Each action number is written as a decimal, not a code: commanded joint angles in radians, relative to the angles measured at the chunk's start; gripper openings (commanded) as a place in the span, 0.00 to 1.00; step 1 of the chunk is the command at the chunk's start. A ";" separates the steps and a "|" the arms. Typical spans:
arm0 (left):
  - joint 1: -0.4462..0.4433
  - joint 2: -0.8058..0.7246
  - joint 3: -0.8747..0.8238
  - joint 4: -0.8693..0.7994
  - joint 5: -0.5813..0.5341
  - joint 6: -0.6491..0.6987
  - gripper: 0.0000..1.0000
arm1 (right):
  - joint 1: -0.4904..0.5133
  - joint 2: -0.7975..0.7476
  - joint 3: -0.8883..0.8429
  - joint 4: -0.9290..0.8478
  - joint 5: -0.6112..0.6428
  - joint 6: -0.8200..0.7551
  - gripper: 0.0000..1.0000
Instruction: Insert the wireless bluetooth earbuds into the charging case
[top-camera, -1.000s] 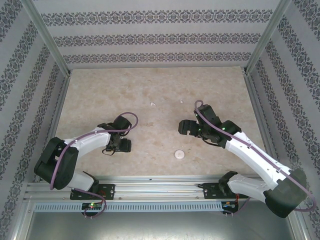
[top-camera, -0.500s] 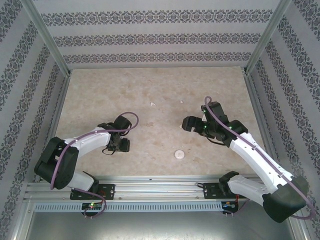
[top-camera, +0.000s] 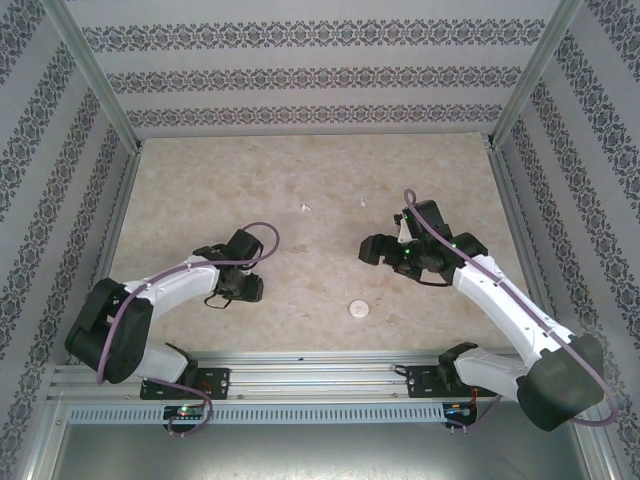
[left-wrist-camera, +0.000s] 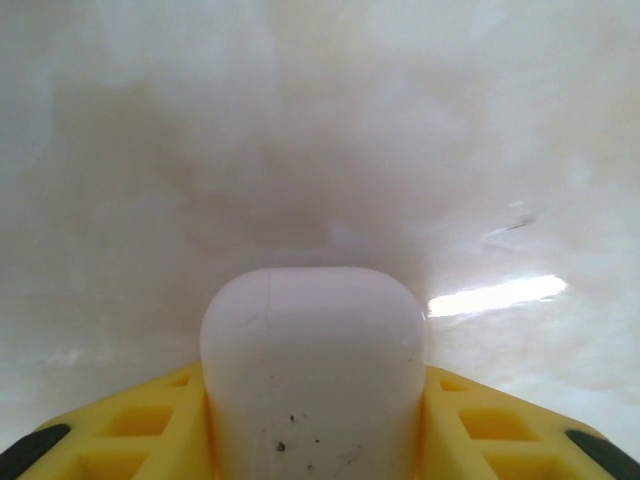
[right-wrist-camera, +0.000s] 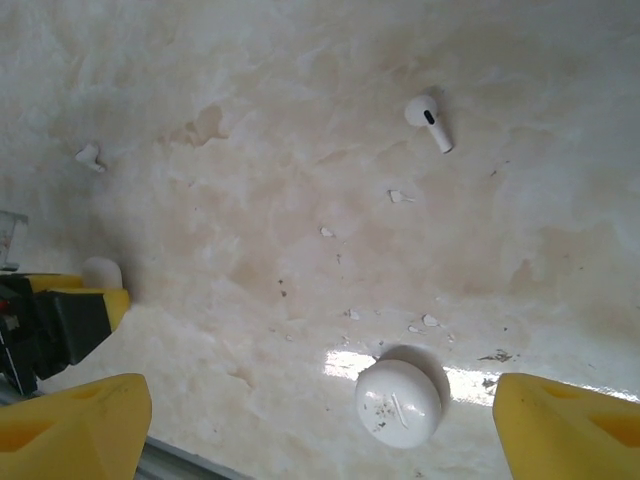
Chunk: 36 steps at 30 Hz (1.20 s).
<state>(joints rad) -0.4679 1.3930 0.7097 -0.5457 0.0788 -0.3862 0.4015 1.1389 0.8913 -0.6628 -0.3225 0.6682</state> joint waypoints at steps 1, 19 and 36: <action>-0.011 -0.072 0.007 0.046 0.030 0.049 0.31 | -0.015 0.021 0.049 0.006 -0.038 -0.025 0.88; -0.043 -0.348 -0.041 0.323 0.542 0.432 0.21 | 0.018 0.115 0.097 0.166 -0.348 0.077 0.81; -0.098 -0.327 0.022 0.378 0.599 0.535 0.20 | 0.206 0.318 0.327 0.100 -0.433 0.040 0.71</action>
<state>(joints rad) -0.5507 1.0603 0.6968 -0.2001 0.6445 0.1162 0.5911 1.4353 1.1961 -0.5446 -0.7273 0.7246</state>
